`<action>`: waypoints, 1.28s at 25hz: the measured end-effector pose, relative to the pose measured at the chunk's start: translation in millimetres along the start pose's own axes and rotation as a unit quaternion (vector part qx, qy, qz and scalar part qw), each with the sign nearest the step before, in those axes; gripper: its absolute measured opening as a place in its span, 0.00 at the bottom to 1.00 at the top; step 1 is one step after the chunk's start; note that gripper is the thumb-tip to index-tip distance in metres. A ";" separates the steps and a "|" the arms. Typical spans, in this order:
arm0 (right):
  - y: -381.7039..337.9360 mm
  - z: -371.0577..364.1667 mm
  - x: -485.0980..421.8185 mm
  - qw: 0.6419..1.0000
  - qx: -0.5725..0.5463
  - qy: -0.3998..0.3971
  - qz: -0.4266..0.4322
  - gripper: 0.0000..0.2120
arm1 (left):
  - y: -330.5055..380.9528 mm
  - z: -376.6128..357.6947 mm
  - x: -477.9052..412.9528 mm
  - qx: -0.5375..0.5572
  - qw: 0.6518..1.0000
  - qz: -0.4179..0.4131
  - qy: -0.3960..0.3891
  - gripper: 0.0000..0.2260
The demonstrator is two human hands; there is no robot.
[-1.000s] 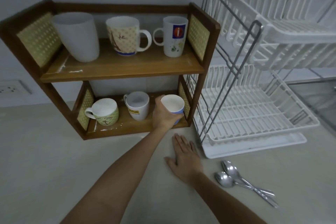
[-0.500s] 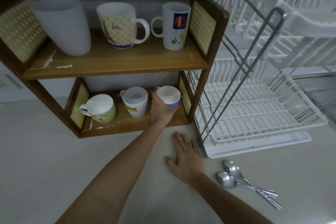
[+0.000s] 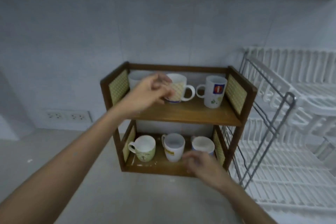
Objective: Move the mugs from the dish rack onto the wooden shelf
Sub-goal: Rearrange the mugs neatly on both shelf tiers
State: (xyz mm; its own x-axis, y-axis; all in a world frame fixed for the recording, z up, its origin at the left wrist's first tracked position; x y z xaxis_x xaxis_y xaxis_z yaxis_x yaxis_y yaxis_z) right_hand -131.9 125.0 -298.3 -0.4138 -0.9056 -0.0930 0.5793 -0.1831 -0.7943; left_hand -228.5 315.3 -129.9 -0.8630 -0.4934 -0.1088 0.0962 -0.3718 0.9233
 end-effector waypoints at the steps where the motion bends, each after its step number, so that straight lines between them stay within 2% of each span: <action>1: -35.0 23.3 -16.6 0.998 -0.006 0.017 0.057 0.08 | 16.1 21.1 -8.6 -0.044 0.997 -0.027 0.052 0.10; 2: -68.8 46.2 -34.9 0.993 0.018 0.033 0.110 0.07 | 28.3 37.4 -18.8 -0.118 0.990 -0.029 0.074 0.15; 3: -99.6 67.0 -54.8 0.983 0.067 0.058 0.161 0.07 | 34.2 49.8 -31.4 -0.221 0.973 -0.005 0.063 0.21; 4: -124.5 84.5 -75.3 0.969 0.119 0.080 0.200 0.07 | 32.8 57.8 -44.5 -0.344 0.938 0.038 0.034 0.26; 5: -144.8 98.7 -97.3 0.958 0.169 0.081 0.217 0.10 | 28.5 63.5 -55.0 -0.454 0.888 0.077 0.003 0.31; 6: -157.2 108.0 -119.2 0.950 0.225 0.055 0.208 0.14 | 22.8 65.6 -62.5 -0.525 0.845 0.100 -0.025 0.33; 7: -163.4 112.8 -138.8 0.941 0.285 0.005 0.183 0.20 | 17.2 65.5 -67.6 -0.554 0.824 0.110 -0.045 0.33; 9: -158.5 115.5 -167.4 0.912 0.376 -0.105 0.125 0.33 | 8.2 66.1 -75.8 -0.527 0.841 0.114 -0.054 0.32; 11: -146.7 114.1 -183.6 0.896 0.405 -0.157 0.088 0.38 | 4.3 69.9 -80.4 -0.505 0.856 0.107 -0.042 0.32; 15: -139.8 108.5 -195.5 0.911 0.371 -0.163 0.080 0.40 | -0.2 75.5 -83.1 -0.513 0.851 0.101 -0.059 0.32; 18: -147.2 109.6 -193.0 0.926 0.328 -0.149 0.115 0.37 | 1.8 82.1 -75.8 -0.433 0.889 0.092 -0.115 0.30; 20: -150.1 110.9 -190.8 0.930 0.305 -0.156 0.130 0.34 | 3.6 81.2 -73.2 -0.372 0.920 0.085 -0.083 0.28; 21: -150.7 111.3 -189.5 0.930 0.305 -0.160 0.129 0.33 | 4.4 79.3 -72.7 -0.369 0.924 0.089 -0.042 0.30; 22: -151.2 111.8 -188.6 0.928 0.311 -0.162 0.124 0.34 | 4.8 77.0 -72.7 -0.402 0.910 0.098 0.001 0.35; 23: -151.6 111.8 -188.5 0.927 0.319 -0.162 0.117 0.36 | 4.0 74.8 -73.0 -0.463 0.879 0.111 0.030 0.39; 25: -153.0 111.0 -189.6 0.922 0.336 -0.162 0.105 0.37 | 5.0 73.8 -73.0 -0.554 0.823 0.124 0.028 0.41; 29: -150.6 109.8 -189.4 0.921 0.347 -0.155 0.080 0.40 | 19.9 87.4 -67.1 -0.542 0.820 0.132 -0.126 0.39; 30: -148.6 108.9 -189.3 0.924 0.341 -0.154 0.079 0.40 | 21.2 87.8 -64.0 -0.529 0.826 0.133 -0.139 0.40; 32: -145.1 108.8 -188.9 0.929 0.330 -0.152 0.079 0.40 | 18.3 84.4 -62.8 -0.502 0.848 0.141 -0.093 0.42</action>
State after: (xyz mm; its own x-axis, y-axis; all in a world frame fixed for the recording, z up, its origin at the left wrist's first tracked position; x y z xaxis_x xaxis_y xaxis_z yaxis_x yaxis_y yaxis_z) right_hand -61.3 281.0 -100.1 -0.1287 -0.9888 0.0759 0.9612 -0.1432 -0.2357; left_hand -214.4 405.8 -75.1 -0.7903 -0.5753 0.2109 0.6044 -0.7885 0.1136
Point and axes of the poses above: each hand's wrist, its own x-axis away from the middle knuckle, its own z-axis out of the back of the hand, y = z × x, the point moved 2 cm from there along -x, towards the middle knuckle, and after that the axes turned 12 degrees about z, right-handed, at the moved point
